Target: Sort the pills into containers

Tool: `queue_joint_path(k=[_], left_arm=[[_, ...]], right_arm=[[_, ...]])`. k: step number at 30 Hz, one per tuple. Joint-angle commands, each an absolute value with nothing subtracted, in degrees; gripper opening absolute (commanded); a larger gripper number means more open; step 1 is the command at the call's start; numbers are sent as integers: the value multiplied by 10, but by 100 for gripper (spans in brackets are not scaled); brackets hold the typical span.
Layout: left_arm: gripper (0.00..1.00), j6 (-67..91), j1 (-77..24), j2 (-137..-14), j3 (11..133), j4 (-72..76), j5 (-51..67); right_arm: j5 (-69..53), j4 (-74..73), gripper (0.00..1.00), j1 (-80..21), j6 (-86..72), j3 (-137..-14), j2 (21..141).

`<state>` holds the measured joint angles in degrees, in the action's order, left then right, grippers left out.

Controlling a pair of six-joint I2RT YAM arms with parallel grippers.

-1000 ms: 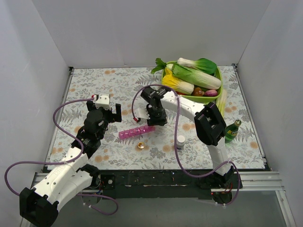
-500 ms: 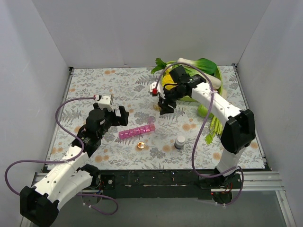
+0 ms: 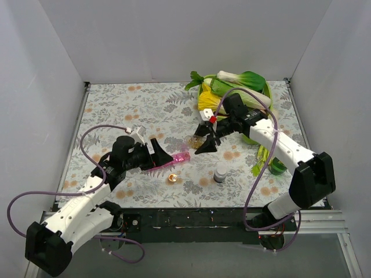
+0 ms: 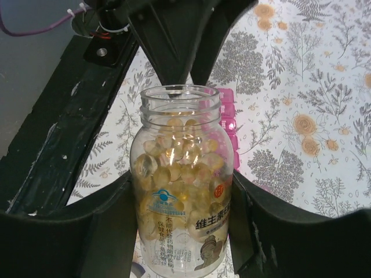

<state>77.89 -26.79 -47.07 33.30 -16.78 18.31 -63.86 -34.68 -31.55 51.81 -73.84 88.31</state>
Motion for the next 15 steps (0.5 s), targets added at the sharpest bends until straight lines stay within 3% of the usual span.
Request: queue_joint_path(k=[1,9,15], left_arm=[[84,866,-282,-508,319,-235,202],[72,914,-430,-655,406,-323,-20],[72,937,-504,-794,480,-383,-147]], right_arm=[[-682,-273,4,-307,467,-700,813],[-692,-177,4,-258,391,-618,731],[-693,-145,5,-243,375,-585,701]])
